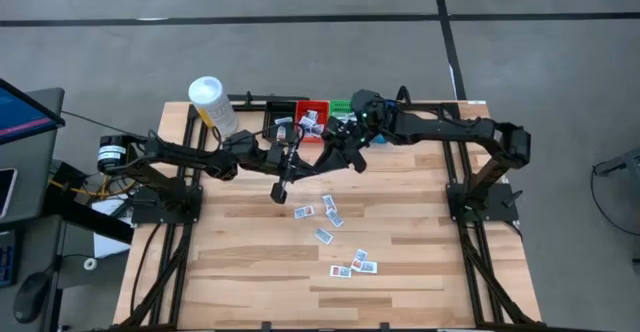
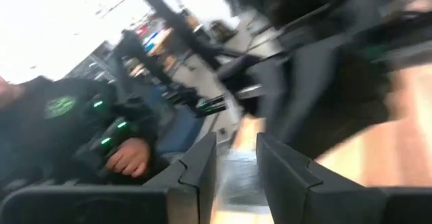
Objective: Pick & Place First Aid Supplies
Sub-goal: Put the ointment pack into the black bin
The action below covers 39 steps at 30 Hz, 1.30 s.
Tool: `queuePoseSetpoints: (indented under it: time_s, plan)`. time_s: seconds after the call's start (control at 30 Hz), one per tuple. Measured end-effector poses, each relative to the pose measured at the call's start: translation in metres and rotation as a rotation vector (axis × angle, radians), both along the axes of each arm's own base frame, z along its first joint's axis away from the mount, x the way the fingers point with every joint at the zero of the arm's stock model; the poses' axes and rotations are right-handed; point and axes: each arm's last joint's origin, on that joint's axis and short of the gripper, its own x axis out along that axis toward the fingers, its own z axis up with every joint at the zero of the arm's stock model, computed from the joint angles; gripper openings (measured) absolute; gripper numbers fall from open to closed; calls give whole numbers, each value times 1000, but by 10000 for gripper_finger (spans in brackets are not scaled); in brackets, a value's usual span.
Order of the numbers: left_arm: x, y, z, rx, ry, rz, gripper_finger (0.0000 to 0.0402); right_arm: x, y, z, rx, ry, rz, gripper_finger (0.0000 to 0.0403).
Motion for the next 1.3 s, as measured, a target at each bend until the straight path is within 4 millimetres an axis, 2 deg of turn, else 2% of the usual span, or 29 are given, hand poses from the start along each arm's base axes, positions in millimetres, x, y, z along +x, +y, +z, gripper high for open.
queuePoseSetpoints:
  time_s: [0.47,0.6,0.73,0.83,1.0,1.17,1.3]
  plan:
    - [-8,21,-10,-4,34,62,13,-12,-25,-17,-56,110,-88,102]
    - [-11,34,-11,-5,38,110,9,-20,-33,-27,-92,196,-122,102]
    - [-15,51,-15,-18,82,170,8,-29,-35,-41,-166,353,-190,102]
    - [-19,66,-23,-76,163,222,12,-33,-31,-53,-246,468,-274,102]
    - [-33,97,-36,-193,298,365,11,-40,-16,-83,-311,625,-373,102]
    - [-50,127,-43,-261,345,599,7,-48,4,-115,-303,765,-498,102]
    - [-62,144,-47,-276,369,812,12,-53,27,-132,-287,849,-577,102]
